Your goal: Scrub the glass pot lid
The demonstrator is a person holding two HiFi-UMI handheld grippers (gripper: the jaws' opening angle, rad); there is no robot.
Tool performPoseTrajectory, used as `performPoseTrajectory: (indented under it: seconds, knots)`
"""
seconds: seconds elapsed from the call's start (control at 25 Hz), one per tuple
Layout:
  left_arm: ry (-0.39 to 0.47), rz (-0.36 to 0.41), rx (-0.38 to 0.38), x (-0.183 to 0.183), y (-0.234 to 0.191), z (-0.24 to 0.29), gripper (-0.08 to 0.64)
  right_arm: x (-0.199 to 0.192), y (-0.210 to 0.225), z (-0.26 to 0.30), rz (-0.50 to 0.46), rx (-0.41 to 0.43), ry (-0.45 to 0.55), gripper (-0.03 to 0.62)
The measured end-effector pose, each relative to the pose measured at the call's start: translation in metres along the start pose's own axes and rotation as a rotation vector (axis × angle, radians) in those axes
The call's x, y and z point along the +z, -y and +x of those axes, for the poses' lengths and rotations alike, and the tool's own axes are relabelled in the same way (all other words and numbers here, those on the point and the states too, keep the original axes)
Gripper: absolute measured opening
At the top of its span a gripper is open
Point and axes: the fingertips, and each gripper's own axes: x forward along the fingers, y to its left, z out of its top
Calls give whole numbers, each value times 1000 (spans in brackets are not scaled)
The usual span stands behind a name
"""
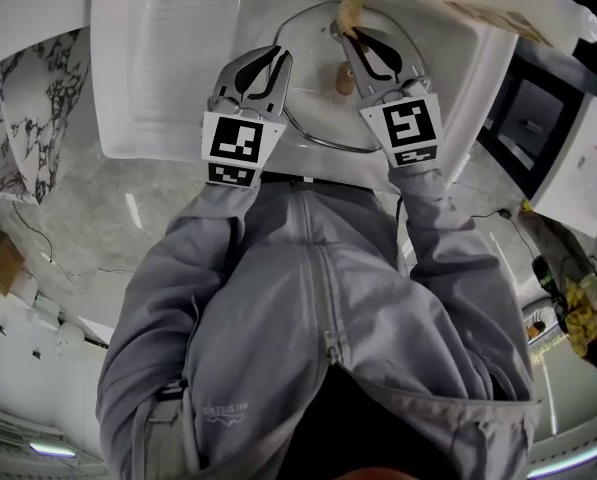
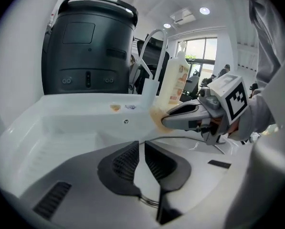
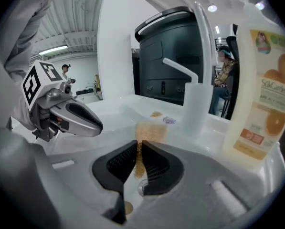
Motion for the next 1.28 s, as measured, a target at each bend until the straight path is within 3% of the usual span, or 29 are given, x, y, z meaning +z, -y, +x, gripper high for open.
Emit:
performPoseTrajectory:
  seconds: [0.52, 0.8, 1.04, 1.28]
  knots:
    - [-275, 2, -34, -54, -11, 7, 18, -47, -31, 61, -74, 305, -319, 29]
    - [-390, 36, -53, -67, -14, 5, 8, -63, -40, 84, -194, 384, -490, 29]
    - [-486, 128, -64, -87, -12, 2, 6, -79, -52, 97, -320, 432, -626, 29]
    - [-523, 161, -64, -90, -8, 3, 6, -87, -68, 90, -345, 503, -690, 29]
